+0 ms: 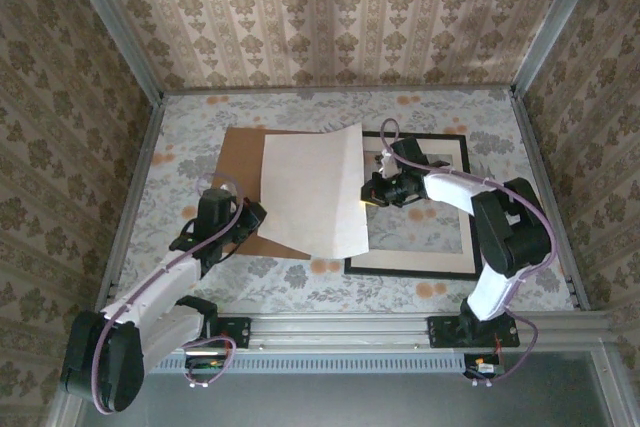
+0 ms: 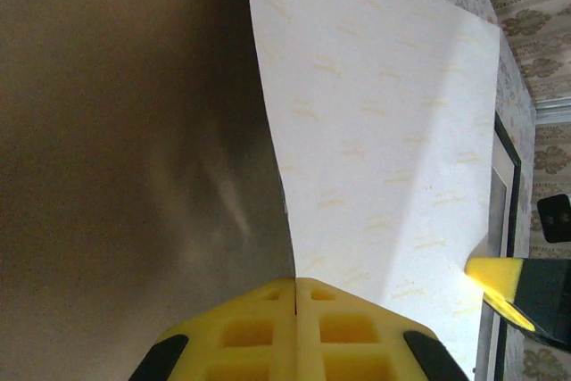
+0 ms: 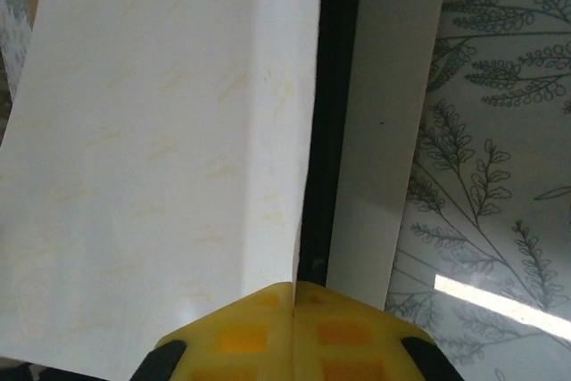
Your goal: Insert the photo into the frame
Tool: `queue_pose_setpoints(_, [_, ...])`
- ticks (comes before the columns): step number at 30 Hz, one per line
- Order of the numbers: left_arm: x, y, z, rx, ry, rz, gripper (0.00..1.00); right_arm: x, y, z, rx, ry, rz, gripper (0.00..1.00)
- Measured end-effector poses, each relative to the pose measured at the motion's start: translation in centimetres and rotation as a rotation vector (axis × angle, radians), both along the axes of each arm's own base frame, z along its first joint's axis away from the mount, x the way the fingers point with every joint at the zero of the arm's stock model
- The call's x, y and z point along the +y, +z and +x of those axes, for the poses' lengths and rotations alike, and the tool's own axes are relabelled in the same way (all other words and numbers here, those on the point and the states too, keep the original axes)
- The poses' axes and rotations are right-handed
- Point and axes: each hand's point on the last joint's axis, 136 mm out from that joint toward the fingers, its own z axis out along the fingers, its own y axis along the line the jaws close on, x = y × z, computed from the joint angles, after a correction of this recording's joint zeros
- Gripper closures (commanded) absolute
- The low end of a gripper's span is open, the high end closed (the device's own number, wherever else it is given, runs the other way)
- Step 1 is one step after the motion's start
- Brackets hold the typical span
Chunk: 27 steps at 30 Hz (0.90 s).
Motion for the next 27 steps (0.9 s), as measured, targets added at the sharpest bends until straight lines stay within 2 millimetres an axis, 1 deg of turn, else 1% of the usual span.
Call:
queue_pose_setpoints(2, [-0.1, 0.0, 0.0, -0.001, -0.003, -0.003, 1.00, -0.3, 0.5, -0.1, -0.013, -0.001, -0.012, 1.00])
queue_pose_setpoints(3, [-0.1, 0.1, 0.0, -0.002, -0.006, -0.004, 0.94, -0.5, 0.9, -0.2, -0.020, -0.002, -0.019, 1.00])
queue_pose_setpoints(5, [-0.2, 0.1, -0.1, -0.007, -0.017, -0.002, 0.64, -1.1, 1.5, -0.4, -0.030, -0.006, -0.039, 1.00])
queue_pose_setpoints(6, [-0.3, 0.1, -0.1, -0.011, -0.023, 0.000, 0.53, -1.4, 1.8, -0.6, -0.036, -0.006, -0.046, 1.00])
queue_pose_setpoints(8, [-0.3, 0.2, -0.1, -0.018, -0.033, 0.006, 0.40, -2.5, 2.6, -1.1, -0.039, -0.018, -0.067, 1.00])
queue_pose_setpoints(10, [-0.3, 0.1, -0.1, -0.024, -0.047, 0.018, 0.33, -4.1, 3.4, -1.4, -0.045, -0.039, -0.092, 1.00])
queue_pose_setpoints(12, [-0.3, 0.0, -0.3, -0.026, -0.063, 0.040, 0.29, -6.1, 4.1, -1.8, -0.049, -0.068, -0.129, 1.00])
queue_pose_setpoints(13, [-0.2, -0.1, -0.3, -0.027, -0.069, 0.055, 0.28, -7.3, 4.3, -2.0, -0.046, -0.085, -0.154, 1.00])
queue_pose_setpoints(15, [-0.1, 0.0, -0.3, -0.036, -0.080, 0.082, 0.28, -9.5, 4.4, -2.5, -0.031, -0.118, -0.201, 1.00])
queue_pose_setpoints(17, [0.0, 0.5, 0.0, -0.053, -0.093, 0.106, 0.28, -12.0, 4.5, -3.1, -0.012, -0.161, -0.256, 1.00])
queue_pose_setpoints(21, [0.0, 1.3, 0.6, -0.086, -0.115, 0.148, 0.28, -16.0, 4.5, -4.4, 0.023, -0.216, -0.379, 1.00])
queue_pose_setpoints(23, [-0.2, 1.6, 1.0, -0.096, -0.131, 0.168, 0.28, -17.5, 4.9, -4.7, 0.032, -0.221, -0.453, 1.00])
queue_pose_setpoints(27, [-0.4, 2.4, 1.8, -0.125, -0.160, 0.201, 0.28, -19.3, 5.7, -4.3, 0.032, -0.213, -0.566, 1.00])
